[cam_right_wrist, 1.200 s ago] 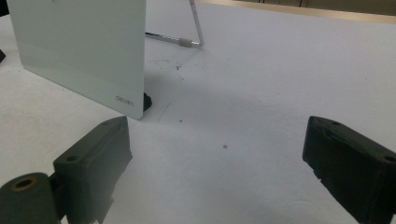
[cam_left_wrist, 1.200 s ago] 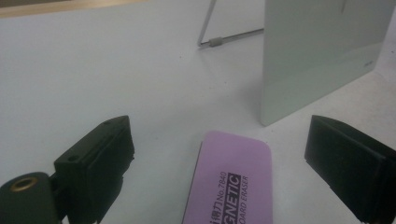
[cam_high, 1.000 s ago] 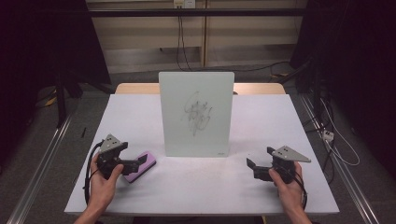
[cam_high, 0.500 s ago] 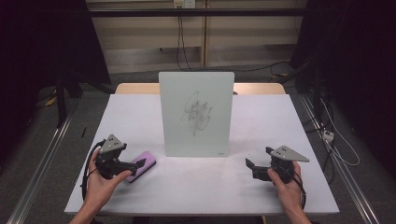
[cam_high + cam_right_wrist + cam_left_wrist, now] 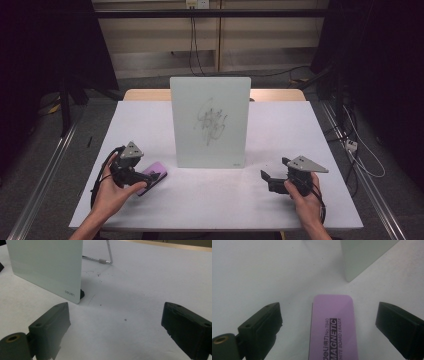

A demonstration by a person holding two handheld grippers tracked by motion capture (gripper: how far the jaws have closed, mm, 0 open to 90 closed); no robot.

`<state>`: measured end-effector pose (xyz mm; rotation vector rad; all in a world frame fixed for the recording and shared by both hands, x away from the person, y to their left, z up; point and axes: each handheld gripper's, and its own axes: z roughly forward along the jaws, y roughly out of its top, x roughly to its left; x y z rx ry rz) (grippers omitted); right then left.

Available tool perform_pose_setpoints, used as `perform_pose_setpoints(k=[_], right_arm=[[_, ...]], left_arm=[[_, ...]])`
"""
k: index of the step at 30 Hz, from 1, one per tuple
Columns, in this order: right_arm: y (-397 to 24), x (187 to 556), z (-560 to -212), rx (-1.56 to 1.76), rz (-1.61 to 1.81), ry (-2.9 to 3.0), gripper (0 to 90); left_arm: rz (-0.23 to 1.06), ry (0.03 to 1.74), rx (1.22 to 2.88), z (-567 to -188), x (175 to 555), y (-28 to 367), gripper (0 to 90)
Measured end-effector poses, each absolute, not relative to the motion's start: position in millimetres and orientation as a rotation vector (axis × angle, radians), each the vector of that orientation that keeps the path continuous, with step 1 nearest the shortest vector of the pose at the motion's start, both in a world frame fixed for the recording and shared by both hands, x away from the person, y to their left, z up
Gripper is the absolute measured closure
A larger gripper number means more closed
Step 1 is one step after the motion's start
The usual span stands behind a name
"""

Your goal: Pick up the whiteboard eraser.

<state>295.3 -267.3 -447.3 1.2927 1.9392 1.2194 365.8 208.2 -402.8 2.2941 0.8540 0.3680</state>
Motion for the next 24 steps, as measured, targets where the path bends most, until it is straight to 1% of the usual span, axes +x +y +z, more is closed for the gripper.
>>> perform_pose_setpoints(k=[2,5,8,16,17,21,24], right_arm=[[-267,295,-447,1.291,1.220,1.940,8.3],[-267,295,-447,1.287,1.219,1.943,8.3],[-267,295,-447,1.286,1.219,1.943,8.3],[-268,294,-447,1.286,1.219,1.940,8.3],[-267,294,-447,1.284,1.218,1.941,8.3],[-267,295,-447,1.283,1.220,1.944,8.4],[-267,295,-447,1.284,1.218,1.947,8.4]], left_arm=[[0.355,0.847,2.314,-403,369,204,7.0],[0.335,0.831,2.334,-403,369,198,11.6],[0.330,0.831,2.351,-405,366,196,13.6],[0.331,0.867,2.405,-418,366,200,18.4],[0.320,0.876,2.405,-418,366,202,21.2],[0.304,0.888,2.413,-418,365,207,23.2],[0.292,0.904,2.426,-421,364,211,28.4]])
